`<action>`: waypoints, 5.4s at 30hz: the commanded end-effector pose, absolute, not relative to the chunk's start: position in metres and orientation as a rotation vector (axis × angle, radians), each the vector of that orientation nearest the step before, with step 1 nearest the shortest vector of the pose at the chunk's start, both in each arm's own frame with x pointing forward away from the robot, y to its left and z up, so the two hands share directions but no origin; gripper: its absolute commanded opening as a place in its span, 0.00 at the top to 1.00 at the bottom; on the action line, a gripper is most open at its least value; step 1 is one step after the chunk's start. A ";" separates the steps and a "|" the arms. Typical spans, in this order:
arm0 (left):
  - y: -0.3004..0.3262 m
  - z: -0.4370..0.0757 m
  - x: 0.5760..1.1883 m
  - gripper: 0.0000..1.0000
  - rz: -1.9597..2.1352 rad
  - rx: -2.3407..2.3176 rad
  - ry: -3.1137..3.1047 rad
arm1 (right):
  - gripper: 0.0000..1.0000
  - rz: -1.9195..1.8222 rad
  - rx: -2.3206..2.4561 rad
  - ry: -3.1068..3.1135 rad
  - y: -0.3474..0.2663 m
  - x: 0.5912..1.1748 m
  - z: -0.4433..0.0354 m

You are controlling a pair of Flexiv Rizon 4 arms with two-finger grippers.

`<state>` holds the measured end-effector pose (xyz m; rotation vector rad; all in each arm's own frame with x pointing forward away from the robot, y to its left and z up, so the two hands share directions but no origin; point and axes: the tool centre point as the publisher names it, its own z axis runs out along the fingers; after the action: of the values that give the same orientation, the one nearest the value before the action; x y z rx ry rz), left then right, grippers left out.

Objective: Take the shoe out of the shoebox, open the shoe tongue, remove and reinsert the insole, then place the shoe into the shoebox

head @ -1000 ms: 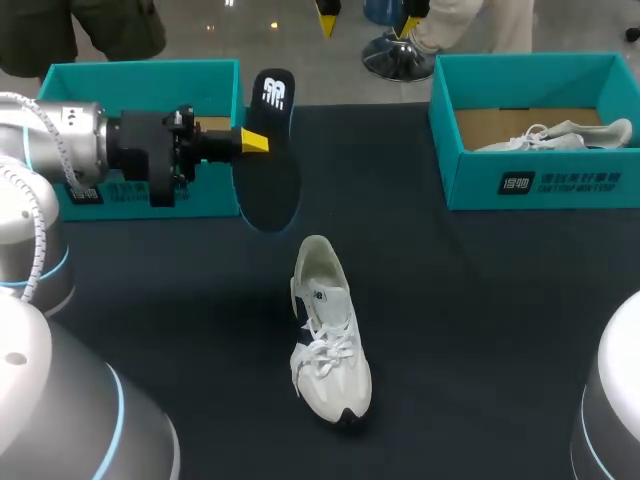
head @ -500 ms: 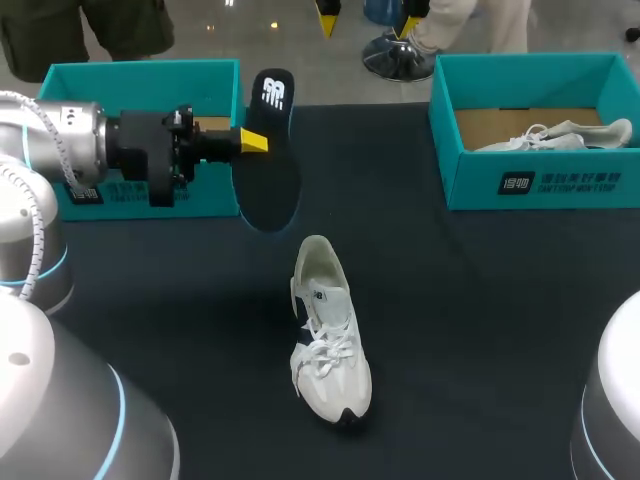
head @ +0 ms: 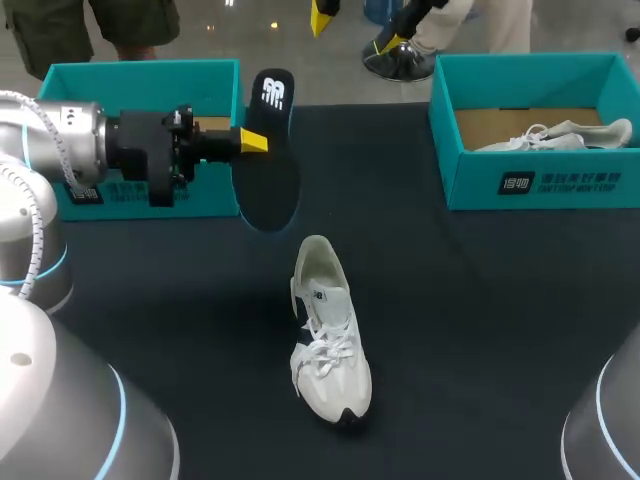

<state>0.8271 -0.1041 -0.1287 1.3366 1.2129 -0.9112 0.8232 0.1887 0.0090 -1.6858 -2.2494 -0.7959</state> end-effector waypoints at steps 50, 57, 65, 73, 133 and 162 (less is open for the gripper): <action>-0.105 -0.130 0.828 1.00 -0.909 1.335 1.211 | 0.00 -1.129 -1.315 -1.769 0.199 0.824 -0.075; -0.105 -0.130 0.828 1.00 -0.909 1.335 1.211 | 0.00 -1.175 -1.255 -1.739 0.205 0.814 -0.094; -0.105 -0.130 0.828 1.00 -0.909 1.335 1.211 | 0.00 -1.178 -1.253 -1.699 0.220 0.797 -0.110; -0.105 -0.130 0.828 1.00 -0.909 1.335 1.211 | 0.00 -1.180 -1.253 -1.674 0.244 0.793 -0.118; -0.105 -0.130 0.828 1.00 -0.909 1.335 1.211 | 1.00 -1.172 -1.199 -1.581 0.287 0.786 -0.129; -0.086 -0.120 0.809 0.00 -1.117 1.498 1.497 | 1.00 -1.173 -1.298 -1.661 0.248 0.816 -0.153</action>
<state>0.8075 -0.0948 -0.1262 1.4387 1.4814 -1.1144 0.8159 0.2535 -0.1529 -1.2926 -1.6540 -1.1804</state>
